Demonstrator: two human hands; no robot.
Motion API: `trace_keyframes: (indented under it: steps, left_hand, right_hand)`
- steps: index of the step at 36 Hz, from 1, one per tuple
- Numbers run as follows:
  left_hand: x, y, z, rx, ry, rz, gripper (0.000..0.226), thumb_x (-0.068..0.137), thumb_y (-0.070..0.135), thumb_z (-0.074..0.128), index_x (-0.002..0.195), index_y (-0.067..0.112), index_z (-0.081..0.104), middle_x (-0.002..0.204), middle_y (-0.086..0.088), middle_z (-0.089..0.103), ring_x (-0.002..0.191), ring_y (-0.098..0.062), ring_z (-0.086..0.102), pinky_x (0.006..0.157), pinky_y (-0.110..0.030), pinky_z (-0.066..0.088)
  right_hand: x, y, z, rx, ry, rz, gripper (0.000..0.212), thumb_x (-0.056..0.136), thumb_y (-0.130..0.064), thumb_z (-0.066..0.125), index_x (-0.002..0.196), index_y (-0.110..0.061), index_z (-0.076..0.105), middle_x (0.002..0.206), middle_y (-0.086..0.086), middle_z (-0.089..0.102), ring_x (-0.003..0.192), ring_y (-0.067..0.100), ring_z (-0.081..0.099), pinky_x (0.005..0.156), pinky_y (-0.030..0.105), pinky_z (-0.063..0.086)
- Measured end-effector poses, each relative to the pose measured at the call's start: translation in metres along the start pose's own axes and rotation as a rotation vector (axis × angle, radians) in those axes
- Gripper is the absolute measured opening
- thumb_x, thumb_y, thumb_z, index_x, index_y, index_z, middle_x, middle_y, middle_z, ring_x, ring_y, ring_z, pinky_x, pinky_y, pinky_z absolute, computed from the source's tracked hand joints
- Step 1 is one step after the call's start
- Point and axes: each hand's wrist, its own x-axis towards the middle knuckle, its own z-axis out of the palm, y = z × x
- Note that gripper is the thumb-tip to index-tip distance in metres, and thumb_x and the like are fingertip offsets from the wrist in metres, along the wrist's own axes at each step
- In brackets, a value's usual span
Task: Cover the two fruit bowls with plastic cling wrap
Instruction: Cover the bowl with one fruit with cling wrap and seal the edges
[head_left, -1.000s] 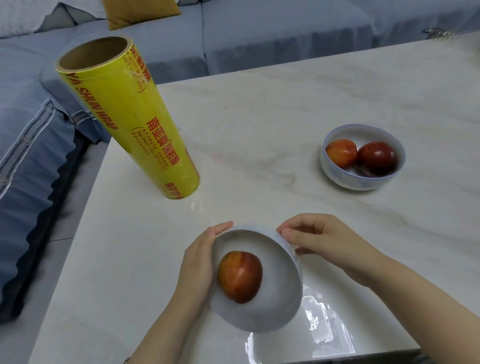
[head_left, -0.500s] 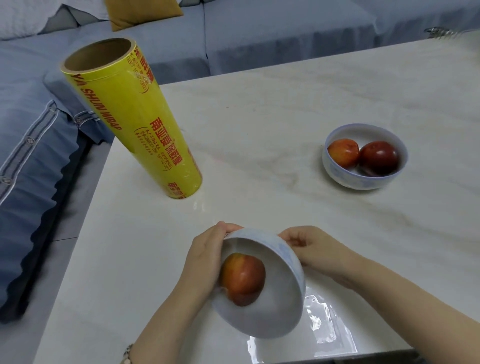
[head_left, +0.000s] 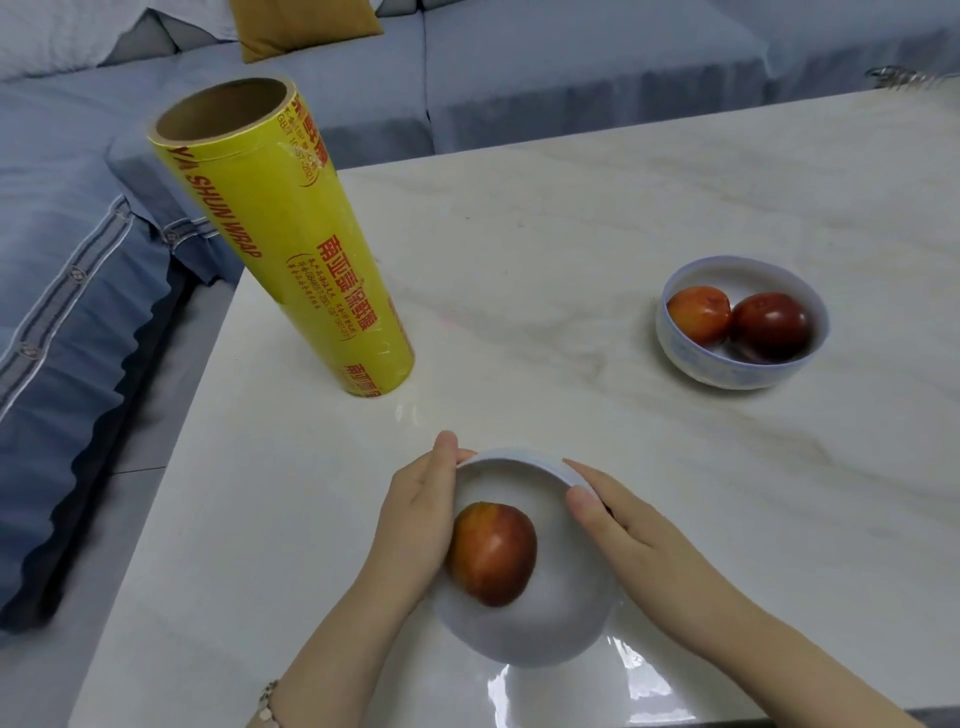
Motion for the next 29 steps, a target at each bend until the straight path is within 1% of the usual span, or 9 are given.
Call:
trace_keyframes:
  steps: [3,5,10,14,17,19,24,27,29]
  left_hand:
    - [0.003,0.004,0.002,0.027,-0.040,-0.072,0.051,0.097,0.041,0.033,0.075,0.003,0.058,0.075,-0.005,0.061,0.070,-0.018,0.054,0.065,-0.022,0.043]
    - [0.007,0.010,0.007,0.023,-0.084,-0.162,0.044,0.095,0.046,0.033,0.079,0.010,0.054,0.080,-0.009,0.055,0.074,-0.020,0.052,0.065,-0.028,0.041]
    - [0.022,0.032,0.021,-0.007,-0.152,-0.220,0.042,0.095,0.049,0.034,0.081,0.014,0.054,0.083,-0.005,0.054,0.075,-0.018,0.051,0.067,-0.025,0.041]
    - [0.031,0.048,0.030,0.004,-0.204,-0.201,0.046,0.094,0.052,0.033,0.081,0.014,0.055,0.088,-0.006,0.056,0.082,-0.020,0.053,0.086,-0.034,0.046]
    - [0.035,0.058,0.032,0.021,-0.226,-0.181,0.046,0.093,0.054,0.034,0.081,0.015,0.053,0.087,-0.004,0.054,0.079,-0.018,0.051,0.075,-0.029,0.044]
    - [0.039,0.062,0.033,0.035,-0.250,-0.169,0.046,0.092,0.057,0.034,0.083,0.016,0.052,0.088,-0.003,0.053,0.079,-0.017,0.050,0.067,-0.023,0.038]
    - [0.046,0.064,0.028,-0.087,-0.265,-0.187,0.054,0.094,0.056,0.027,0.116,0.019,0.060,0.116,-0.007,0.064,0.106,-0.023,0.060,0.097,-0.038,0.046]
    - [0.044,0.060,0.016,-0.204,-0.172,-0.211,0.040,0.099,0.045,0.027,0.119,0.021,0.053,0.111,-0.012,0.064,0.096,-0.025,0.064,0.084,-0.036,0.051]
    - [0.042,0.053,0.007,-0.235,-0.111,-0.231,0.035,0.100,0.039,0.031,0.111,0.016,0.055,0.105,-0.014,0.066,0.089,-0.027,0.067,0.082,-0.038,0.051]
  right_hand:
    - [-0.005,0.003,-0.011,0.042,-0.087,0.021,0.040,0.083,-0.059,0.046,0.118,-0.043,0.056,0.113,-0.019,0.066,0.108,0.003,0.060,0.096,0.031,0.047]
    - [-0.009,0.003,-0.017,0.099,-0.135,0.094,0.043,0.078,-0.059,0.045,0.118,-0.048,0.054,0.107,-0.011,0.069,0.102,0.017,0.065,0.089,0.038,0.053]
    - [-0.008,-0.002,-0.027,0.297,-0.057,0.173,0.043,0.077,-0.046,0.042,0.112,-0.029,0.061,0.096,-0.004,0.073,0.083,0.016,0.071,0.066,0.023,0.056]
    - [-0.006,-0.006,-0.036,0.375,0.014,0.183,0.047,0.081,-0.045,0.042,0.110,-0.016,0.064,0.102,0.007,0.073,0.092,0.025,0.070,0.080,0.038,0.057]
    - [-0.006,-0.007,-0.036,0.408,0.088,0.160,0.039,0.084,-0.040,0.045,0.110,-0.019,0.065,0.101,0.008,0.073,0.092,0.031,0.069,0.088,0.050,0.052]
    - [-0.005,-0.006,-0.035,0.411,0.146,0.130,0.033,0.086,-0.034,0.046,0.109,-0.020,0.064,0.094,0.005,0.074,0.083,0.028,0.070,0.081,0.047,0.055]
    - [0.005,-0.006,-0.037,0.449,0.238,0.131,0.027,0.093,-0.029,0.043,0.106,-0.015,0.062,0.096,0.011,0.072,0.080,0.026,0.071,0.067,0.038,0.058]
    - [0.020,-0.012,-0.038,0.484,0.304,0.145,0.022,0.094,-0.032,0.045,0.093,-0.014,0.058,0.086,0.017,0.066,0.078,0.032,0.068,0.063,0.038,0.060]
    - [0.039,-0.018,-0.038,0.490,0.356,0.127,0.022,0.095,-0.032,0.043,0.099,-0.015,0.056,0.093,0.015,0.065,0.081,0.031,0.068,0.070,0.041,0.059]
